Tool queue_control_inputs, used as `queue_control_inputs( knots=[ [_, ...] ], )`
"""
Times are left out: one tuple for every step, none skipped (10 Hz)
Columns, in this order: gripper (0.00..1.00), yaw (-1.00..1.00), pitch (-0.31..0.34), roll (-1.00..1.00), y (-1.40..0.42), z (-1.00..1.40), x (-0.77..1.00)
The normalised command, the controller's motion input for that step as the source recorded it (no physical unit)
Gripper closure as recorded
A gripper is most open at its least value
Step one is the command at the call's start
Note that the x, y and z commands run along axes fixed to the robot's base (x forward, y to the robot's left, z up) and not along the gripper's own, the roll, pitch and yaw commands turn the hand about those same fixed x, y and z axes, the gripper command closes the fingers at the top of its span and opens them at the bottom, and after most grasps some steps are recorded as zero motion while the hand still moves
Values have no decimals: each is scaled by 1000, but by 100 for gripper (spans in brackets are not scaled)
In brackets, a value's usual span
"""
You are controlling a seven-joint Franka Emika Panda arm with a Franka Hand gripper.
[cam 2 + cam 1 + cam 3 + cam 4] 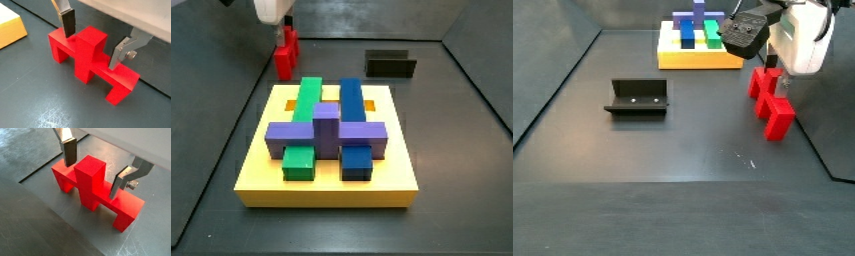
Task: Pick up the red object. Move up. Move to above the board. Insert the red object.
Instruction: Pick up the red object.
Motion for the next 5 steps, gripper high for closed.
queue_control_inputs(
  knots=[
    [0,31,-11,-106,49,-109,0],
    [0,57,-23,-111,17,-86,0],
    [0,37,0,-84,0,-46,0],
    [0,0,0,0,0,0,0],
    [100,0,0,0,0,0,0]
  ],
)
